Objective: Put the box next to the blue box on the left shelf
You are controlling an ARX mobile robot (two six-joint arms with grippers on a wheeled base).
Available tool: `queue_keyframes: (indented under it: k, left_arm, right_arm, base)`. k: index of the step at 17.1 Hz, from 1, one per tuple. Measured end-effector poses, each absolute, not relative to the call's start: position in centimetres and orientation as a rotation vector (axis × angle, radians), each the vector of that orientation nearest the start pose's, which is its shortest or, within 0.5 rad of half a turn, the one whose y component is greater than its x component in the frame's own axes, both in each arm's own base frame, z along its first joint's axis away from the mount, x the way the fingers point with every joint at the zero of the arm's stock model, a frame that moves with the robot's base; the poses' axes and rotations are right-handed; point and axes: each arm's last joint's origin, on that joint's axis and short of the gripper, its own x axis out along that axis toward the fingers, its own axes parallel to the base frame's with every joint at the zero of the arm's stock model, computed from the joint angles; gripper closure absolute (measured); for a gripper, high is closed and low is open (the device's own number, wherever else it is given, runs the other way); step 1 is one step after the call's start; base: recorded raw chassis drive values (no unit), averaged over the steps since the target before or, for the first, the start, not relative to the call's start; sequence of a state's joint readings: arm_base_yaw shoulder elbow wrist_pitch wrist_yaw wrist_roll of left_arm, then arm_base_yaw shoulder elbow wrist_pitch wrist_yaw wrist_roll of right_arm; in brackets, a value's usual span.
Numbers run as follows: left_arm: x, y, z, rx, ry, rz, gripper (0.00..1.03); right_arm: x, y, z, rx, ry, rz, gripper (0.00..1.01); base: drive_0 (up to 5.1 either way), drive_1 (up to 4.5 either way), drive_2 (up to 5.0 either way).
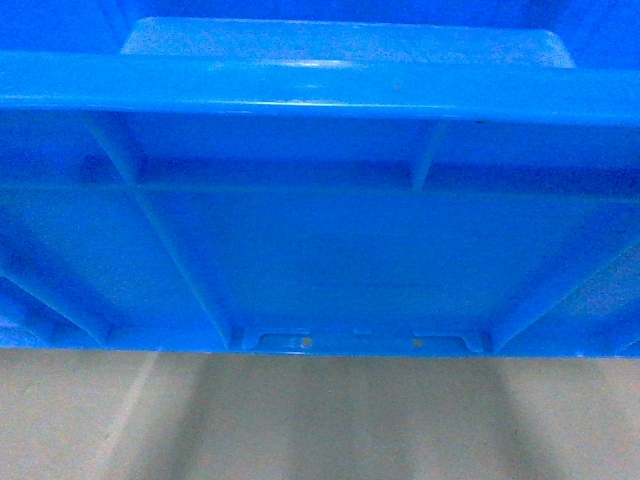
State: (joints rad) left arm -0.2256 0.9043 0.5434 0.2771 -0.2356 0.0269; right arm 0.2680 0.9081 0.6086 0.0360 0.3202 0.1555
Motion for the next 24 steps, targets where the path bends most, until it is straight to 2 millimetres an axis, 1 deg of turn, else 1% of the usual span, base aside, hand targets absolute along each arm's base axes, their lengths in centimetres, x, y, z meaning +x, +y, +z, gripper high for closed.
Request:
queue_keyframes:
  k: [17,24]
  left_arm:
    - [19.91,-3.88,27.26,0.046,0.082,0.009,0.71]
    - [19.97,-3.89,27.19,0.047,0.085,0.009,0.71]
  right_arm:
    - [19.65,4.46,27.19,0.078,0.247,-0.071,0.91]
    - [19.74,4.49,27.09,0.077,0.252,-0.071,0.91]
  base:
    - [0.1,4.33,-4.2]
    - [0.0,0.00,0.0]
